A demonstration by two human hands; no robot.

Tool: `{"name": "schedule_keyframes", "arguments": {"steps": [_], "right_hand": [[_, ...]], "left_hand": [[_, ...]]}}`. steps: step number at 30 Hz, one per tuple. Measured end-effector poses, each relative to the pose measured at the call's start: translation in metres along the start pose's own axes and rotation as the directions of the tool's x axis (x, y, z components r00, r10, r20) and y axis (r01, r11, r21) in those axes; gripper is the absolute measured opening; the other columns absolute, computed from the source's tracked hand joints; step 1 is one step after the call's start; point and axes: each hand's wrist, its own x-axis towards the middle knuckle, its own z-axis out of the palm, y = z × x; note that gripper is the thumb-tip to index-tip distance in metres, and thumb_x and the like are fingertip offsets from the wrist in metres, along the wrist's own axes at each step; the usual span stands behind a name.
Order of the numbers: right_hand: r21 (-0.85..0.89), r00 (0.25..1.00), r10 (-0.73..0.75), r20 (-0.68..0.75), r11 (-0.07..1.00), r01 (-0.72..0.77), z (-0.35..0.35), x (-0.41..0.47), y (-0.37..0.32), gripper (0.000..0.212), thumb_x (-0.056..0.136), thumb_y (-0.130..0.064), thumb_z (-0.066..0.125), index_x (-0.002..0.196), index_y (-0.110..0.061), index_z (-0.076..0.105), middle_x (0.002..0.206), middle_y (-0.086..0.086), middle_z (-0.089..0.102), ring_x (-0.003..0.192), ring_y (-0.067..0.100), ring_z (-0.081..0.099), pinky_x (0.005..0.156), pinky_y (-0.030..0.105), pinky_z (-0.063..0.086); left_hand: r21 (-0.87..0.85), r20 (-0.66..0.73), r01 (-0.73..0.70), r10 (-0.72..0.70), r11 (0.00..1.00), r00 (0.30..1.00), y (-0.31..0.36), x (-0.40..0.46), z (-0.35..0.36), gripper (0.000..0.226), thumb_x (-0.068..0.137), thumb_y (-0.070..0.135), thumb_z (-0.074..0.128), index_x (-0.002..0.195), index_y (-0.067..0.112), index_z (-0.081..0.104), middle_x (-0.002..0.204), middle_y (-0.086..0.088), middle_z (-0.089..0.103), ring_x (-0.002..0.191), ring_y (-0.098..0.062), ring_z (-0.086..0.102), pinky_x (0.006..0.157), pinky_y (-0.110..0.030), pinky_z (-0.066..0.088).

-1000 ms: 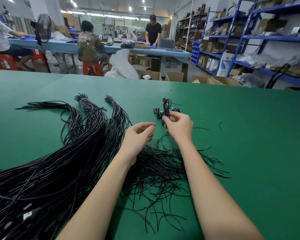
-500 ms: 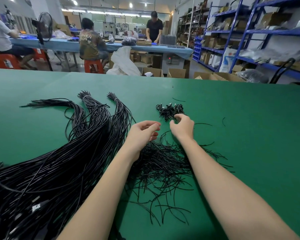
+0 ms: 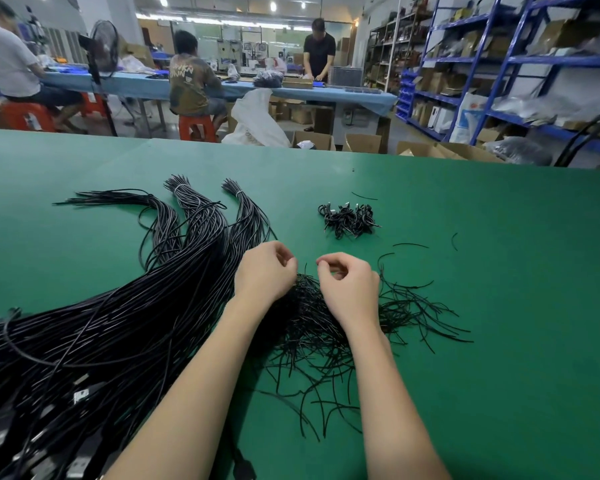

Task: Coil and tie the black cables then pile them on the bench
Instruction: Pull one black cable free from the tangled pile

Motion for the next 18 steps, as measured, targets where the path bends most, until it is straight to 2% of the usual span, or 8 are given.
{"name": "schedule_keyframes", "arguments": {"steps": [3,5,8,15,17,18], "right_hand": [[-0.016,1.000,-0.013,-0.004,1.000,0.013,0.001,-0.003,-0.005,0.013,0.091,-0.030,0.064,0.085,-0.031,0.075,0.080,-0.020,0.071,0.069,-0.001,0.063,0.060,0.012,0.044],[-0.032,1.000,-0.015,0.018,0.999,0.016,0.004,-0.006,-0.004,0.014,0.092,-0.031,0.063,0.086,-0.031,0.076,0.082,-0.021,0.071,0.070,-0.001,0.063,0.061,0.016,0.047],[-0.022,0.999,-0.021,0.041,1.000,0.022,0.008,-0.008,-0.006,0.014,0.092,-0.030,0.064,0.087,-0.031,0.076,0.081,-0.021,0.070,0.069,0.001,0.064,0.063,0.022,0.053],[-0.024,0.997,-0.016,0.076,1.000,0.018,0.009,-0.009,-0.005,0.014,0.092,-0.030,0.064,0.088,-0.029,0.077,0.081,-0.020,0.071,0.066,0.003,0.065,0.062,0.022,0.055],[-0.016,0.997,-0.022,0.075,1.000,0.023,0.009,-0.010,-0.006,0.013,0.092,-0.031,0.065,0.087,-0.030,0.077,0.080,-0.020,0.071,0.066,0.002,0.065,0.063,0.021,0.054],[-0.001,0.997,-0.028,0.077,1.000,0.028,0.009,-0.010,-0.006,0.013,0.091,-0.032,0.065,0.087,-0.030,0.077,0.079,-0.020,0.071,0.067,0.001,0.065,0.064,0.020,0.054]], "left_hand": [[0.174,0.001,-0.015,0.015,0.985,1.000,-0.011,0.000,0.000,0.015,0.089,0.028,0.061,0.098,0.019,0.069,0.100,-0.004,0.070,0.102,-0.028,0.062,0.087,-0.037,0.053],[0.207,0.020,-0.026,0.023,0.978,1.000,-0.014,-0.001,-0.001,0.016,0.089,0.024,0.060,0.100,0.015,0.069,0.100,-0.009,0.068,0.102,-0.031,0.062,0.086,-0.037,0.052],[0.226,0.015,-0.012,0.008,0.974,1.000,-0.018,0.000,-0.003,0.016,0.090,0.022,0.061,0.102,0.014,0.066,0.101,-0.010,0.069,0.101,-0.031,0.063,0.084,-0.036,0.051],[0.363,0.031,0.030,-0.044,0.931,0.999,-0.017,0.001,-0.006,0.020,0.089,0.025,0.061,0.105,0.016,0.070,0.107,-0.010,0.070,0.101,-0.033,0.067,0.087,-0.036,0.052],[0.327,0.008,0.050,-0.056,0.944,0.998,-0.016,0.001,-0.004,0.020,0.090,0.024,0.059,0.104,0.016,0.071,0.107,-0.010,0.071,0.101,-0.033,0.067,0.086,-0.036,0.052],[0.253,-0.018,0.065,-0.062,0.965,0.998,-0.015,0.002,-0.004,0.019,0.091,0.023,0.059,0.103,0.015,0.070,0.106,-0.010,0.071,0.100,-0.033,0.066,0.086,-0.036,0.051]]}}
